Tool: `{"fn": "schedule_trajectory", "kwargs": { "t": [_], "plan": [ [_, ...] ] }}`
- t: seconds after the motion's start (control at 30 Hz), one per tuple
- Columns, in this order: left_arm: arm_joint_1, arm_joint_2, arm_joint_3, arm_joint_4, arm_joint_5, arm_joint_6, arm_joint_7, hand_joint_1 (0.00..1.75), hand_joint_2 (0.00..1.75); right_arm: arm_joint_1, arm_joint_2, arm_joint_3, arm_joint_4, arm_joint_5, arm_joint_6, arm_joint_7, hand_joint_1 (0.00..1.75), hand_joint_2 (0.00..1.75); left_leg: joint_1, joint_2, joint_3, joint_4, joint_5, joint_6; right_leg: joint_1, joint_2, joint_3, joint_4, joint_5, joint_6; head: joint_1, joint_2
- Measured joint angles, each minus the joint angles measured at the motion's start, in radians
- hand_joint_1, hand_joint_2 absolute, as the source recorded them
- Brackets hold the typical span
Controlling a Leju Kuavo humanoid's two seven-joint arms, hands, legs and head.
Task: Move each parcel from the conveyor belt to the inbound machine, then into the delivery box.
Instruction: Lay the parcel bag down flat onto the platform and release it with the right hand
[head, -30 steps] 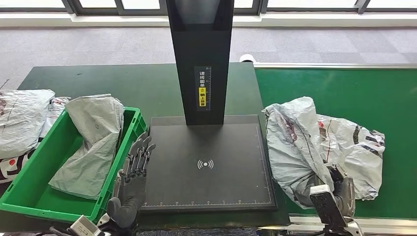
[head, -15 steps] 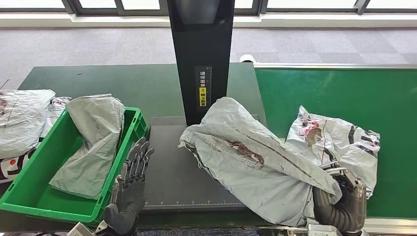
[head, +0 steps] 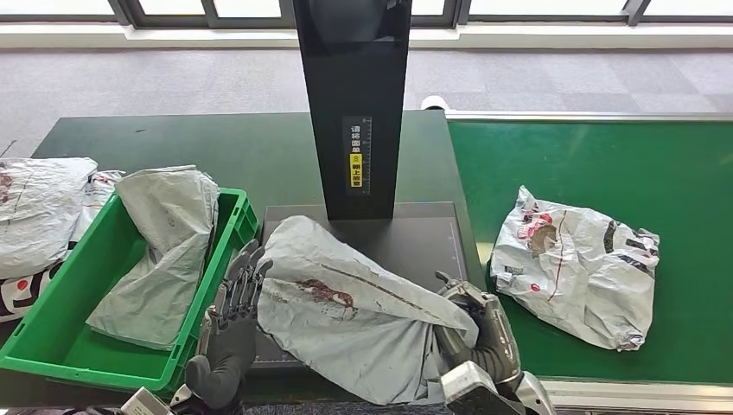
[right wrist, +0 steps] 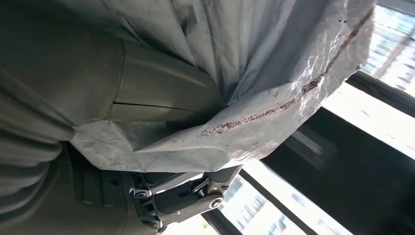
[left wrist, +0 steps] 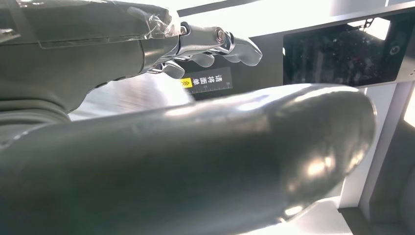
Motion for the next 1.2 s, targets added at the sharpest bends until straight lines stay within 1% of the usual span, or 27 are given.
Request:
{"fn": "schedule_trajectory", "kwargs": {
  "t": [0.07, 0.2, 0.4, 0.6, 0.63, 0.67, 0.73, 0.77, 0.8, 0.87, 0.93, 1.07, 1.2],
  "plan": [
    [-0.012, 0.0, 0.0, 0.016, 0.013, -0.006, 0.011, 0.0, 0.0, -0.029, -0.003, 0.012, 0.096, -0.018, 0.003, 0.036, 1.75, 1.75, 0.0, -0.001, 0.0, 0.0, 0.001, 0.001, 0.0, 0.0, 0.0, 0.0, 0.0, 0.0, 0.0, 0.0],
    [-0.021, 0.0, 0.0, 0.037, 0.025, -0.016, 0.026, 0.0, 0.0, -0.068, -0.007, 0.014, 0.234, -0.031, 0.001, 0.051, 1.75, 1.75, -0.001, -0.001, 0.0, 0.0, 0.001, 0.001, 0.0, 0.0, 0.0, 0.0, 0.001, 0.0, 0.0, 0.0],
    [-0.024, -0.005, 0.0, 0.061, 0.066, -0.053, 0.065, 0.0, 0.0, -0.1, -0.008, 0.013, 0.343, -0.028, 0.01, 0.1, 1.75, 1.75, 0.0, -0.001, -0.001, 0.0, 0.0, 0.0, 0.0, 0.0, -0.001, 0.0, 0.001, 0.0, 0.0, 0.0],
    [-0.025, -0.017, 0.0, 0.07, 0.058, -0.034, 0.07, 0.0, 0.0, -0.115, -0.008, -0.001, 0.406, 0.031, -0.025, 0.128, 1.74, 1.75, 0.0, -0.001, -0.001, 0.0, 0.0, 0.0, 0.0, 0.0, -0.001, 0.0, 0.001, 0.0, 0.0, 0.0],
    [-0.024, -0.019, 0.0, 0.07, 0.056, -0.031, 0.071, 0.0, 0.0, -0.116, -0.008, -0.006, 0.408, 0.049, -0.035, 0.133, 1.65, 1.75, 0.0, -0.001, -0.001, 0.0, 0.0, 0.0, 0.0, 0.0, -0.001, 0.0, 0.001, 0.0, 0.0, 0.0],
    [-0.023, -0.02, 0.0, 0.069, 0.054, -0.028, 0.072, 0.0, 0.0, -0.117, -0.007, -0.012, 0.407, 0.07, -0.048, 0.138, 1.33, 1.75, -0.001, -0.001, -0.001, 0.0, 0.0, 0.0, 0.0, 0.0, -0.001, 0.0, 0.001, 0.0, 0.0, 0.0],
    [-0.018, -0.023, 0.0, 0.065, 0.046, -0.018, 0.074, 0.0, 0.0, -0.113, -0.007, -0.023, 0.393, 0.118, -0.081, 0.147, 0.47, 1.75, -0.001, -0.001, -0.001, 0.0, 0.0, 0.0, 0.0, 0.0, -0.001, 0.0, 0.001, 0.0, 0.0, 0.0],
    [-0.015, -0.024, 0.0, 0.062, 0.042, -0.012, 0.074, 0.0, 0.0, -0.109, -0.006, -0.029, 0.381, 0.139, -0.099, 0.15, 0.12, 1.75, -0.001, -0.001, -0.001, 0.0, 0.0, 0.0, 0.0, 0.0, -0.001, 0.0, 0.001, 0.0, 0.0, 0.0],
    [-0.012, -0.025, 0.0, 0.058, 0.038, -0.006, 0.074, 0.0, 0.0, -0.105, -0.006, -0.035, 0.365, 0.154, -0.114, 0.151, 0.0, 1.75, -0.001, -0.001, -0.001, 0.0, 0.0, 0.0, 0.0, 0.0, -0.001, 0.0, 0.001, 0.0, 0.0, 0.0],
    [-0.006, -0.026, 0.0, 0.05, 0.031, 0.005, 0.072, 0.0, 0.0, -0.094, -0.006, -0.045, 0.327, 0.162, -0.135, 0.137, 0.0, 1.75, -0.001, -0.001, -0.001, 0.0, 0.0, 0.0, 0.0, 0.0, -0.001, 0.0, 0.001, 0.0, 0.0, 0.0],
    [-0.001, -0.026, 0.0, 0.043, 0.023, 0.014, 0.067, 0.0, 0.0, -0.079, -0.006, -0.053, 0.281, 0.151, -0.145, 0.106, 0.0, 1.75, -0.001, -0.001, -0.001, 0.0, 0.0, 0.0, 0.0, 0.0, -0.001, 0.0, 0.001, 0.0, 0.0, 0.0],
    [0.003, -0.026, 0.0, 0.035, 0.023, 0.028, 0.057, 0.0, 0.0, -0.047, -0.01, -0.057, 0.186, 0.119, -0.153, 0.05, 0.0, 1.75, -0.001, -0.001, -0.001, 0.0, 0.0, 0.0, 0.0, 0.0, -0.001, 0.0, 0.0, 0.0, 0.0, 0.0],
    [0.001, -0.03, 0.0, 0.035, 0.028, 0.039, 0.06, 0.0, 0.0, -0.014, -0.016, -0.052, 0.084, 0.107, -0.159, 0.019, 0.0, 1.75, -0.001, -0.001, -0.001, 0.0, 0.0, 0.0, 0.0, 0.0, -0.001, 0.0, 0.0, 0.0, 0.0, 0.0]
  ]
}}
